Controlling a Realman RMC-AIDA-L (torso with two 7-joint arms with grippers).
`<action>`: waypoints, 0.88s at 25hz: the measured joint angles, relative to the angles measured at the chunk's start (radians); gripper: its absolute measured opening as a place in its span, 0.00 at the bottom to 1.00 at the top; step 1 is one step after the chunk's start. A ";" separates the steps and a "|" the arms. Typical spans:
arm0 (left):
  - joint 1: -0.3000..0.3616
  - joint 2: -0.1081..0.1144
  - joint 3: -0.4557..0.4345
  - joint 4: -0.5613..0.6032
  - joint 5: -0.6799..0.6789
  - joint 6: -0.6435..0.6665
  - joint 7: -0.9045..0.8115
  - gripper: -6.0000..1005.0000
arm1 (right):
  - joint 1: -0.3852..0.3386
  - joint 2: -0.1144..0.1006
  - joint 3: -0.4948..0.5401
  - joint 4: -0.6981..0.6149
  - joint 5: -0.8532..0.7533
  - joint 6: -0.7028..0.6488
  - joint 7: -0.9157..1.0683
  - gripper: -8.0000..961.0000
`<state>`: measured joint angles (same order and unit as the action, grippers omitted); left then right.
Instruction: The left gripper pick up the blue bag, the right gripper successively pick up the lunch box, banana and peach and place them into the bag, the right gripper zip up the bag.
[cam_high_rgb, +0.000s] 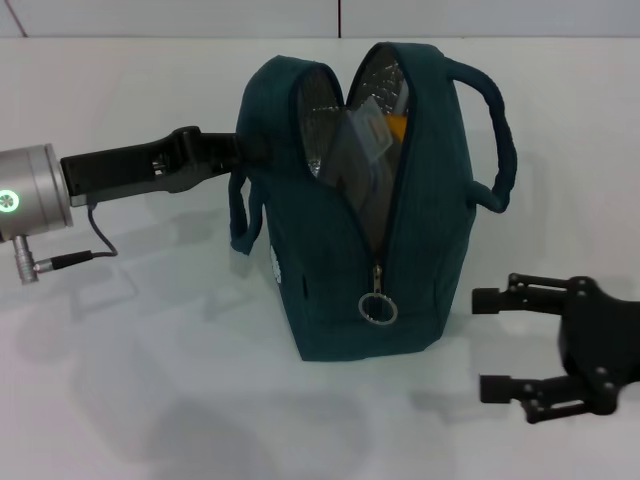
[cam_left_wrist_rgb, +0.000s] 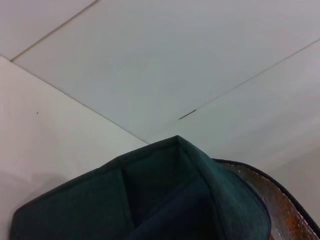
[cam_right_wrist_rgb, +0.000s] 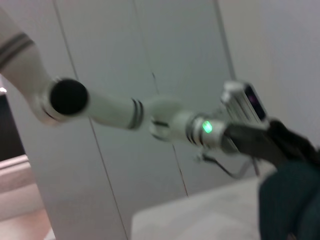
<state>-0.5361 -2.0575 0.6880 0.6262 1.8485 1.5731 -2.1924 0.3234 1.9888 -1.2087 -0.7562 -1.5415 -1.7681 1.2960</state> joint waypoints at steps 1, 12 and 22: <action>0.000 -0.001 0.000 0.000 0.000 0.000 -0.001 0.05 | 0.010 0.003 0.000 0.011 -0.015 0.016 0.002 0.82; -0.001 -0.004 0.004 -0.008 0.000 0.000 0.000 0.06 | 0.209 0.025 -0.031 0.204 -0.089 0.139 -0.007 0.80; 0.001 -0.006 0.007 -0.008 0.000 0.004 0.008 0.05 | 0.260 0.038 -0.098 0.235 -0.075 0.205 -0.007 0.79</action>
<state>-0.5354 -2.0632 0.6949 0.6181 1.8485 1.5773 -2.1839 0.5833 2.0269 -1.3067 -0.5214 -1.6165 -1.5626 1.2892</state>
